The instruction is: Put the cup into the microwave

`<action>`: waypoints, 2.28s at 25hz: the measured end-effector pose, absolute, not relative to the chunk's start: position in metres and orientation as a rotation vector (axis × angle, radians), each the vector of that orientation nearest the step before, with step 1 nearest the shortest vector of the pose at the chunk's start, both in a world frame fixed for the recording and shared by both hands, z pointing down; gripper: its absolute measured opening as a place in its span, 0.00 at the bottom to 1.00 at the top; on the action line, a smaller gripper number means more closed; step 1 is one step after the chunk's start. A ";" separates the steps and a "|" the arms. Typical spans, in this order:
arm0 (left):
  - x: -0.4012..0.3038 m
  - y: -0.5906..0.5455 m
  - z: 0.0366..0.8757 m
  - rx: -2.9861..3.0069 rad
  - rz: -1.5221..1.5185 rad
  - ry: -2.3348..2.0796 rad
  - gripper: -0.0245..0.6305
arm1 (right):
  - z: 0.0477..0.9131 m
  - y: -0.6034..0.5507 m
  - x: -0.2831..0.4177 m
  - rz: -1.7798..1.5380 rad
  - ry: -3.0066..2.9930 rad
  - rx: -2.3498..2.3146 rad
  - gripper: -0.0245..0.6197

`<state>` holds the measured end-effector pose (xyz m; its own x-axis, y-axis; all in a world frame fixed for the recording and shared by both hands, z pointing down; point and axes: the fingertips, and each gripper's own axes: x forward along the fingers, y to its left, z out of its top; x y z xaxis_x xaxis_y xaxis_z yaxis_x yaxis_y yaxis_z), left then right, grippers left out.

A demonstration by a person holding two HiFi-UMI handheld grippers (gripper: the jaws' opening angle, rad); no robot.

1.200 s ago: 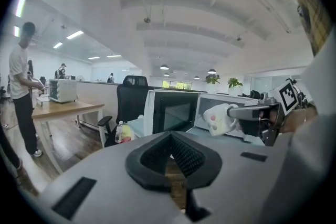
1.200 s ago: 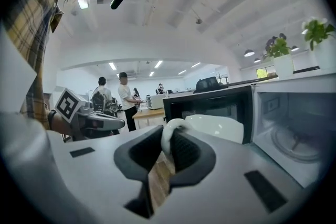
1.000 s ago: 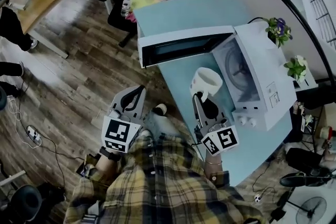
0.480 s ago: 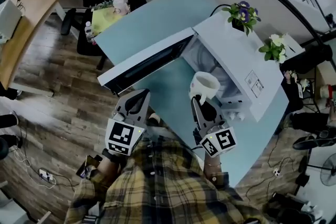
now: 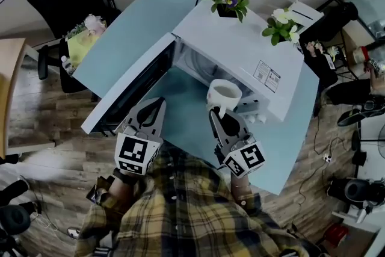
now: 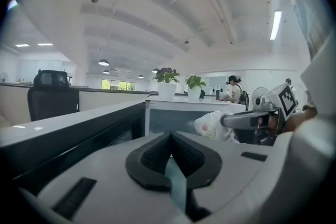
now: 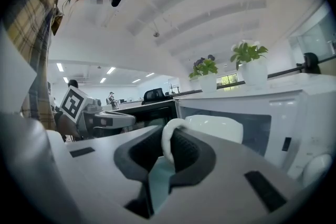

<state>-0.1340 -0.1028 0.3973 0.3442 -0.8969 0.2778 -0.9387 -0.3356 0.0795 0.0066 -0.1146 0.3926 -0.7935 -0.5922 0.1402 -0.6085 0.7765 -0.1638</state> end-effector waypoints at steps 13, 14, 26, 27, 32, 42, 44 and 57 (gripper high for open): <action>-0.101 -0.127 0.403 2.523 0.303 -1.376 0.03 | 0.401 -0.111 0.028 0.385 -2.785 1.223 0.10; -0.098 -0.127 0.404 2.531 0.310 -1.350 0.03 | 0.402 -0.110 0.029 0.398 -2.775 1.249 0.10; -0.090 -0.131 0.410 2.577 0.340 -1.239 0.03 | 0.412 -0.111 0.034 0.455 -2.708 1.367 0.10; -0.091 -0.131 0.412 2.575 0.341 -1.237 0.03 | 0.413 -0.111 0.034 0.453 -2.707 1.364 0.10; -0.092 -0.126 0.416 2.562 0.347 -1.231 0.03 | 0.416 -0.115 0.029 0.435 -2.709 1.347 0.10; -0.090 -0.117 0.433 2.526 0.359 -1.209 0.03 | 0.431 -0.127 0.015 0.395 -2.719 1.294 0.10; -0.088 -0.117 0.436 2.522 0.363 -1.205 0.03 | 0.434 -0.130 0.013 0.383 -2.721 1.280 0.10; -0.085 -0.121 0.446 2.507 0.348 -1.253 0.03 | 0.449 -0.166 0.000 0.188 -2.727 1.249 0.10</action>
<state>-0.0845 -0.1211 0.4462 0.5867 -0.7294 0.3518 -0.8063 -0.5663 0.1708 -0.0001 -0.1657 0.4495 -0.6470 -0.7422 0.1749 -0.7591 0.6485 -0.0566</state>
